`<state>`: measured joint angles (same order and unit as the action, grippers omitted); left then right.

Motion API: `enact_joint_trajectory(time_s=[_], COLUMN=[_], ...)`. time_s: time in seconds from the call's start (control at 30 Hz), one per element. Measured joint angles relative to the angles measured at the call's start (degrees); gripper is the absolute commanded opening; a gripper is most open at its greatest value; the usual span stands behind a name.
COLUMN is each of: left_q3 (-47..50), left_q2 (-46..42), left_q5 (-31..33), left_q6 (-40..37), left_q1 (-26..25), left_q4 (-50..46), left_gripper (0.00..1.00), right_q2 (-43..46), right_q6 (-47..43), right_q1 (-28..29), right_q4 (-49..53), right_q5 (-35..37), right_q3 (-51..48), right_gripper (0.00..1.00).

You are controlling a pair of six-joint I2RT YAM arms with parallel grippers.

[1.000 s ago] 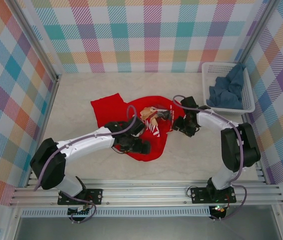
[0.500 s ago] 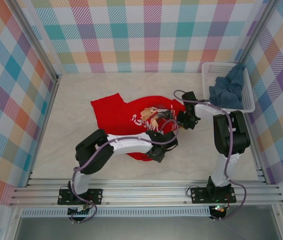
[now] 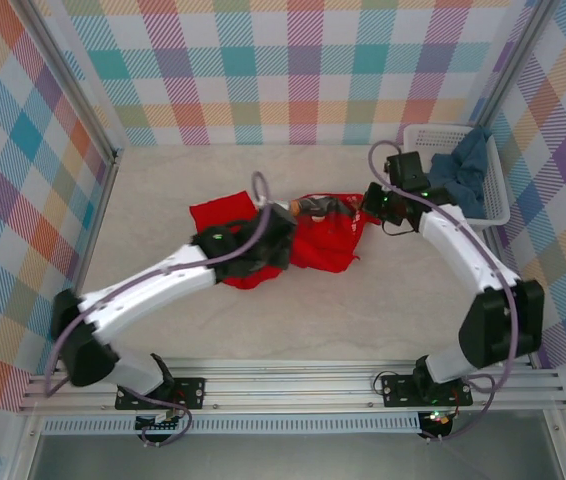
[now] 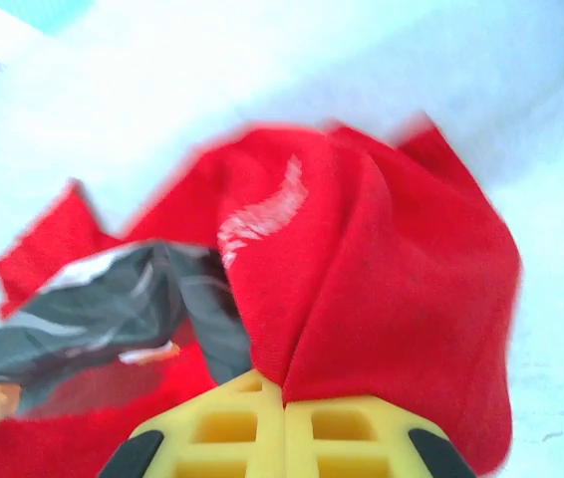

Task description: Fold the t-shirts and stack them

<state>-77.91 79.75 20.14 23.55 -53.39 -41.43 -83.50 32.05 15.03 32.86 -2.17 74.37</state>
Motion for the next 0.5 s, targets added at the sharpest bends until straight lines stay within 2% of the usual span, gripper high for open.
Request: enact_joint_trajectory(time_s=[0.37,0.5], left_q3=[0.66,-5.35], left_q2=[-27.3,-30.56], left_q5=[0.11,0.11], left_q6=[0.39,0.7], left_q1=[-0.09,-0.09], left_q4=[-1.99,-2.08], left_gripper=[0.0,0.0], right_q2=[25.2,31.54], right_q6=[-1.53,-1.46], right_q1=[0.0,0.0], right_q4=[1.27,1.86], right_q5=[-1.77,-1.99], right_q3=[1.18,5.22], right_gripper=[0.0,0.0])
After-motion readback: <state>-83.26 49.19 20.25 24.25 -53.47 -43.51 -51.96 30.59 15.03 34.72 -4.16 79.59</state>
